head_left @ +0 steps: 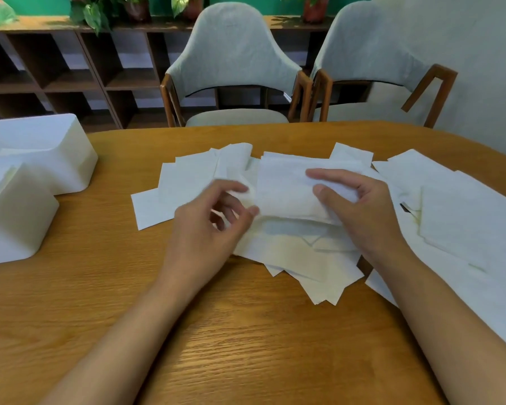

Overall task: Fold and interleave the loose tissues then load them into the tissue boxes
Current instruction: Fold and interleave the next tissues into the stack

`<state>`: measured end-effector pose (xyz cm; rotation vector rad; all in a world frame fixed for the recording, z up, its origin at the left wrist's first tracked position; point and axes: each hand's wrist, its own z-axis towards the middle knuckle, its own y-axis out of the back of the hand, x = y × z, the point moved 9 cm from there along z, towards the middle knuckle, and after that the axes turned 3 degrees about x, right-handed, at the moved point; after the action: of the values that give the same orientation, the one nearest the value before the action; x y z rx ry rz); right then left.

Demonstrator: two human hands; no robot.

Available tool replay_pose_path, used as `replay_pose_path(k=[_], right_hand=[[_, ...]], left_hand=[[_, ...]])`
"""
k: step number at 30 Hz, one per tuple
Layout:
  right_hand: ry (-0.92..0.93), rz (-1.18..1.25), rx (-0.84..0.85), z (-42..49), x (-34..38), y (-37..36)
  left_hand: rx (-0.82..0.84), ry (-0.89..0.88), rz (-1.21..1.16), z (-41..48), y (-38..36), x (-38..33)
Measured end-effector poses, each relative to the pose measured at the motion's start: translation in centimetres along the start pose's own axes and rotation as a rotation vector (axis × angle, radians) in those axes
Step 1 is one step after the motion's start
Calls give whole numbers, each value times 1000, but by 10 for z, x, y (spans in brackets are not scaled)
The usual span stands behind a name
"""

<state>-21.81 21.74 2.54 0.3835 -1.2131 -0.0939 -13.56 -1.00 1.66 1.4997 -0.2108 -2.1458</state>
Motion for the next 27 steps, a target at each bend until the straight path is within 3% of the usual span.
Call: replay_pose_path(k=[3,6,17,22,27], right_hand=[[-16,-25,-30,2,-8,3],[-26,-49,-64,3,-13,5],[-37,-50,-4,2,-16,-4],[-37,-60,1,3,-18,-5],[-68,-66,-1,3,-22,-6]], left_hand=[[294,-208,321,-11,-38,-8],[493,-239,416,-19,-59,2],[432,-307,396,-19,-47,-8],[496,-271,340,-14,-40,-13],[405,-295,465,-9,-24,-19]])
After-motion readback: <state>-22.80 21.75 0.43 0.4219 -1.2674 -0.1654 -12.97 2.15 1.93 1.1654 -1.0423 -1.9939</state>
